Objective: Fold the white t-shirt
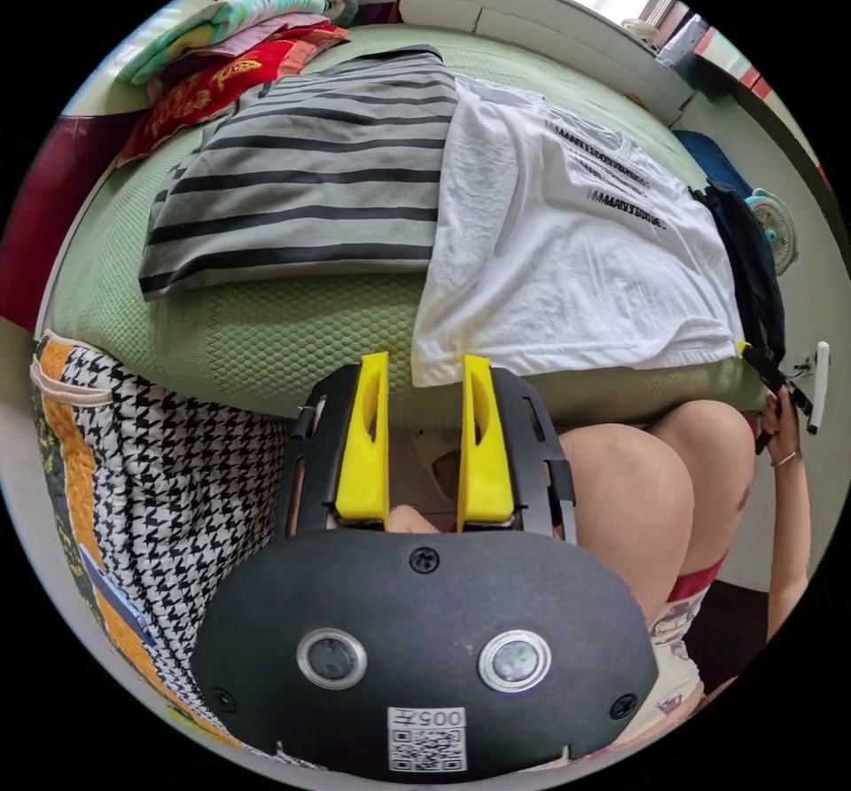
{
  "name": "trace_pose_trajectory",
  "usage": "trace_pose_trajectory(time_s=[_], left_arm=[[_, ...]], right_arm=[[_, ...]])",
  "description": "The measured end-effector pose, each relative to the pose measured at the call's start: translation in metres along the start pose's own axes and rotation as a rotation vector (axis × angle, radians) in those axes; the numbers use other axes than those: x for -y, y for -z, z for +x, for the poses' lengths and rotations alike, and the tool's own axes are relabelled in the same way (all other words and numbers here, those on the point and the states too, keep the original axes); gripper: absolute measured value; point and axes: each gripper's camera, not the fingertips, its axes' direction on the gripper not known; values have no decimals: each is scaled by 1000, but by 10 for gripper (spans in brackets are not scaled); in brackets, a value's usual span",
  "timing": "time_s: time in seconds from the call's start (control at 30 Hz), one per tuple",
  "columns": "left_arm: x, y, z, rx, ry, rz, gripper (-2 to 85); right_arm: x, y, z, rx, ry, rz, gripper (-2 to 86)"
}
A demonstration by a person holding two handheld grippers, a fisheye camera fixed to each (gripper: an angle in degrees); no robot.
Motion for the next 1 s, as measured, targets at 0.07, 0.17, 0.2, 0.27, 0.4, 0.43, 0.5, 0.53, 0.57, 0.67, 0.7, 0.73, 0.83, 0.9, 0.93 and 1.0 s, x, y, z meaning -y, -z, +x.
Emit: trace_pose_trajectory(time_s=[0.07,0.17,0.2,0.27,0.4,0.43,0.5,0.53,0.57,0.67,0.7,0.73,0.83,0.9,0.93,1.0], left_arm=[[-7,11,5,40,-17,-6,115],[-18,32,6,12,-50,11,58],[-20,37,6,1,-53,20,41],[-31,62,2,-6,-57,48,29],[-51,108,-9,-32,-43,93,21],[-60,125,-12,-40,-40,114,19],[-73,150,-15,-51,-44,141,17],[-83,165,-17,-55,-48,157,17],[-94,181,-17,-58,-54,175,16],[-121,218,-19,-68,-61,217,15],[-127,225,-19,-70,-63,224,16],[-138,239,-19,-71,-66,234,16],[-165,274,-19,-71,-74,260,16],[-181,295,-20,-75,-75,270,16],[-192,309,-20,-75,-76,280,17],[-208,329,-21,-75,-74,300,17]], right_arm=[[-5,4,-3,-43,30,5,44],[-10,14,-1,-32,52,-5,13],[-11,19,2,-13,47,-12,-4],[-14,32,10,15,36,-3,-10],[-32,79,33,57,31,65,-12],[-35,86,37,70,32,72,-12],[-50,115,51,105,25,94,-13],[-54,121,53,110,23,98,-13],[-62,134,59,115,18,107,-13],[-85,165,69,140,8,133,-12],[-94,176,73,149,3,140,-12],[-99,182,75,153,0,143,-12],[-122,213,82,172,-14,163,-13],[-141,240,87,182,-21,186,-13],[-145,247,87,180,-19,192,-14],[-163,275,88,163,-1,215,-13]])
